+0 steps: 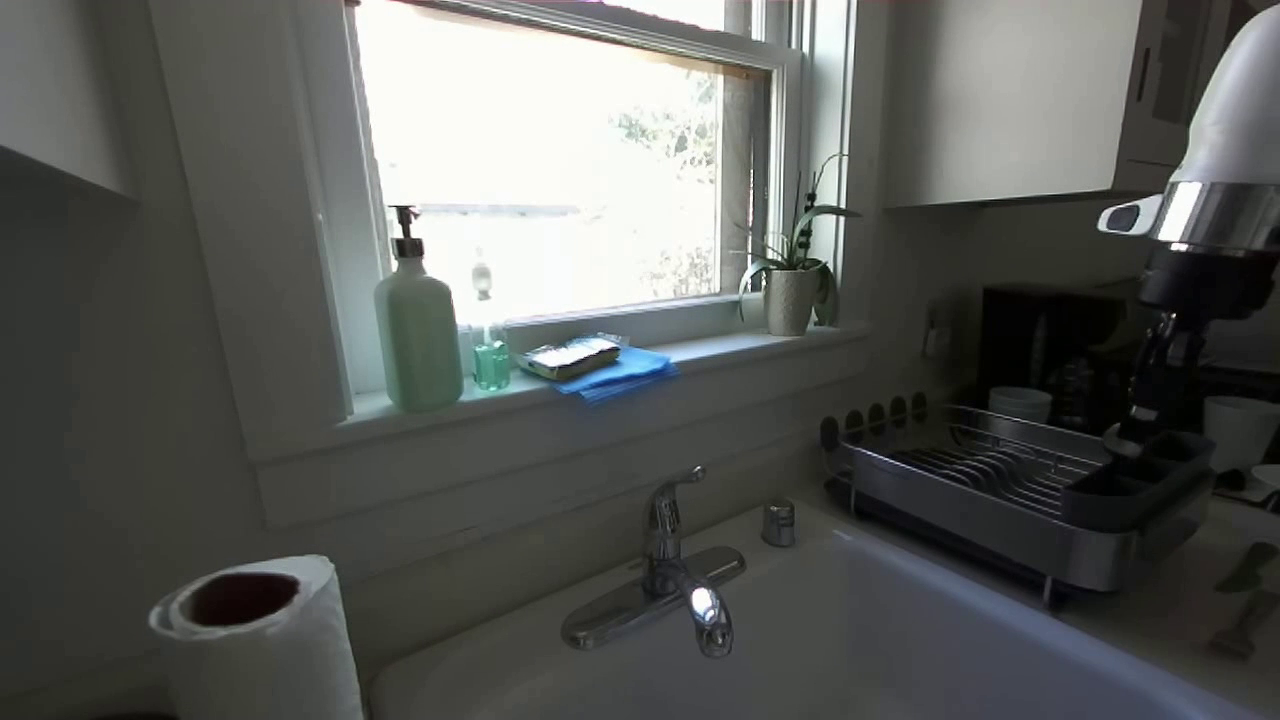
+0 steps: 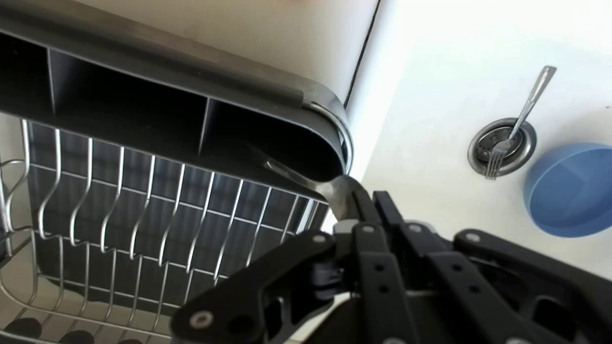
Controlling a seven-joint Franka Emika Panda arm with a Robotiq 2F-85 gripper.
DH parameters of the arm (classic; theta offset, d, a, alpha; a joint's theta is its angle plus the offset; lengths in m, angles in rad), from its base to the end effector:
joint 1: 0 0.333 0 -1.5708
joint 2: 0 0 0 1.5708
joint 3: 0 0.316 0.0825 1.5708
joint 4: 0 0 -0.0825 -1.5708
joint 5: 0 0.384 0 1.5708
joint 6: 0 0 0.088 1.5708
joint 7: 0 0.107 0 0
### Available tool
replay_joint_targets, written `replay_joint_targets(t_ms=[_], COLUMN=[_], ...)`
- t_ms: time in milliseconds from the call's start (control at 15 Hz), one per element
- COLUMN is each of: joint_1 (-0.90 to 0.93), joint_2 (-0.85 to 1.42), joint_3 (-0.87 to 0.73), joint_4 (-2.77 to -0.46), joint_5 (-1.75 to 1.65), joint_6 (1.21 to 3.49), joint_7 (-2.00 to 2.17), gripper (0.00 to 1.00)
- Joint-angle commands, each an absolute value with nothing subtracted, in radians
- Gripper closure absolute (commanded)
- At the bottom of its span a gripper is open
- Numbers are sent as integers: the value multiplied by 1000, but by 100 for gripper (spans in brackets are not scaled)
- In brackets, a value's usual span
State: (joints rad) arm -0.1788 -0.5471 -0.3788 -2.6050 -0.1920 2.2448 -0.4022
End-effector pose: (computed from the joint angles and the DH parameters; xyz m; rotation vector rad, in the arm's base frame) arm 0.3323 -0.2136 0.4350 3.0901 -0.0179 0.2511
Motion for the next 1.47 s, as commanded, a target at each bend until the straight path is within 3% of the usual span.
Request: replay_joint_targets(t_ms=[0,733,800,1000,1400], joint_1=[-184,-197,-201,-212,-253], joint_2=[-490,-290,-277,-262,-341], joint_3=[-378,-392,-390,-384,-337], joint_4=[-2561,-2498,-2489,-2467,-2506], joint_5=[-156,-118,-110,-95,-179], joint_6=[2206,2268,2268,2263,2190], joint_7=[-434,-435,-432,-428,-348], gripper=[99,99,71,57,15])
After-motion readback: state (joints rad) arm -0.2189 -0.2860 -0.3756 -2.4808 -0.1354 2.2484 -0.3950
